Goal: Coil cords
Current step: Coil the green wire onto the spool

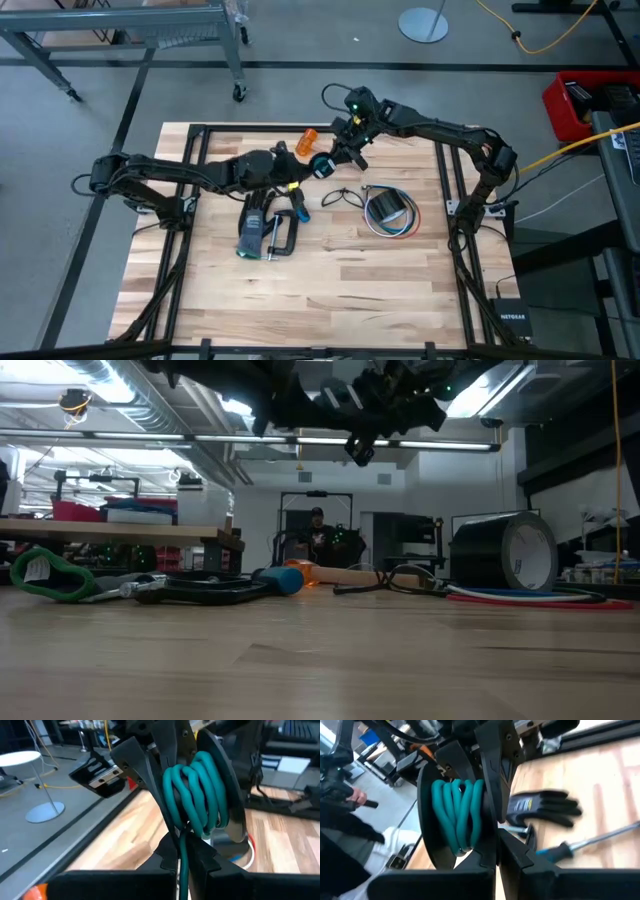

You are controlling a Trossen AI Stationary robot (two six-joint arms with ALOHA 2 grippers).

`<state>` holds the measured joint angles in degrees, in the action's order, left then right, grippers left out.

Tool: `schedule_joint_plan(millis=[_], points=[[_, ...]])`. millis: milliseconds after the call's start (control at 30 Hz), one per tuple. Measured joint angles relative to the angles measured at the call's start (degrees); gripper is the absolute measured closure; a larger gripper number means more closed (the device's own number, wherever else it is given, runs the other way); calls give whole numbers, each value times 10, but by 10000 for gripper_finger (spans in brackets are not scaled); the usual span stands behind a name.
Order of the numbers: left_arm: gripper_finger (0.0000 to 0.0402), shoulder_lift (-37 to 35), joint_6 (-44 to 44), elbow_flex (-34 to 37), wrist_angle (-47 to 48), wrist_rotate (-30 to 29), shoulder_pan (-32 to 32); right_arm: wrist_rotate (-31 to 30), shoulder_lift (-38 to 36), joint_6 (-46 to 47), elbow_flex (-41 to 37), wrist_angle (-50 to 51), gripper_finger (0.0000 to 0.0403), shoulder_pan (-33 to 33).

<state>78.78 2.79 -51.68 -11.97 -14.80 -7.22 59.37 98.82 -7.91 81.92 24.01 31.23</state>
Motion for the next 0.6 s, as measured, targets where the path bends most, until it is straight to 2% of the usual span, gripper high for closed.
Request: schedule_joint_plan(millis=[133, 333, 600], points=[[398, -23, -2, 0, 10, 2, -10, -7, 0, 4, 31, 6, 395, 5], [399, -28, -5, 1, 21, 5, -8, -20, 0, 1, 39, 4, 388, -2], [400, -26, -19, 3, 36, 1, -1, -52, -3, 1, 39, 3, 313, -21]])
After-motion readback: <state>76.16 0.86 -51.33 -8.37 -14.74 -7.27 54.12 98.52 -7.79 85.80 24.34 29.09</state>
